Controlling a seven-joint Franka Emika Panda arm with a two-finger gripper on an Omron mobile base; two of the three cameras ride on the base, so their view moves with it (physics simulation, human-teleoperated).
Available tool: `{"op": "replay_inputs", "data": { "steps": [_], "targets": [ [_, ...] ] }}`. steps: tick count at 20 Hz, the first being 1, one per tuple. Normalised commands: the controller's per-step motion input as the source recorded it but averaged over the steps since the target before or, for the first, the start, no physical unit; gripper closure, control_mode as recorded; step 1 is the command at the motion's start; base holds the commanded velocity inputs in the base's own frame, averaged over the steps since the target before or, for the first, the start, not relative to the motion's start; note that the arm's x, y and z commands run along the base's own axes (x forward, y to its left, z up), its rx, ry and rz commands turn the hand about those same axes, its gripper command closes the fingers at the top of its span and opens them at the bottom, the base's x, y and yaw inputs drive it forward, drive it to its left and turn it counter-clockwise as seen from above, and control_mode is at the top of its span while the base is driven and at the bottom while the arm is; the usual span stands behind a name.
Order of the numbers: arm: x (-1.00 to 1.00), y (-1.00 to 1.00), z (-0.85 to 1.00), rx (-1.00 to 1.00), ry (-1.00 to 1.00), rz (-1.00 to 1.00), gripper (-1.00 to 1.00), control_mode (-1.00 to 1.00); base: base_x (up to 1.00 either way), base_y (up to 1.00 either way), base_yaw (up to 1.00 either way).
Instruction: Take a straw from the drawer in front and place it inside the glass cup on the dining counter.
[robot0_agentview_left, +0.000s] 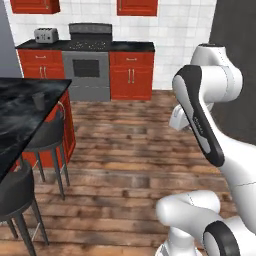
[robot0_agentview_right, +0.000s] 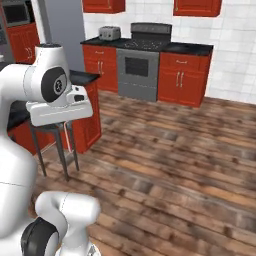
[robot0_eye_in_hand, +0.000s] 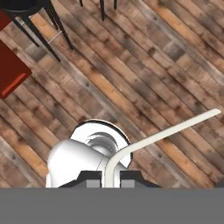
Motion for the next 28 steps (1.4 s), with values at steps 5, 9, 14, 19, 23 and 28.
{"op": "replay_inputs", "data": {
  "steps": [5, 9, 14, 19, 23, 28],
  "targets": [
    [0.0, 0.0, 0.0, 0.0, 0.0, 0.0, 1.0, 1.0, 1.0, -0.6, 0.45],
    [0.0, 0.0, 0.0, 0.0, 0.0, 0.0, 1.0, 1.0, 1.0, -0.59, 0.46],
    [0.0, 0.0, 0.0, 0.0, 0.0, 0.0, 1.0, 1.0, 0.98, -0.57, 0.48],
    [0.0, 0.0, 0.0, 0.0, 0.0, 0.0, 1.0, 1.0, 0.95, -0.54, 0.49],
    [0.0, 0.0, 0.0, 0.0, 0.0, 0.0, 1.0, 1.0, 0.95, -0.54, 0.49],
    [0.0, 0.0, 0.0, 0.0, 0.0, 0.0, 1.0, 1.0, 0.93, -0.42, 0.46]
  ]
}}
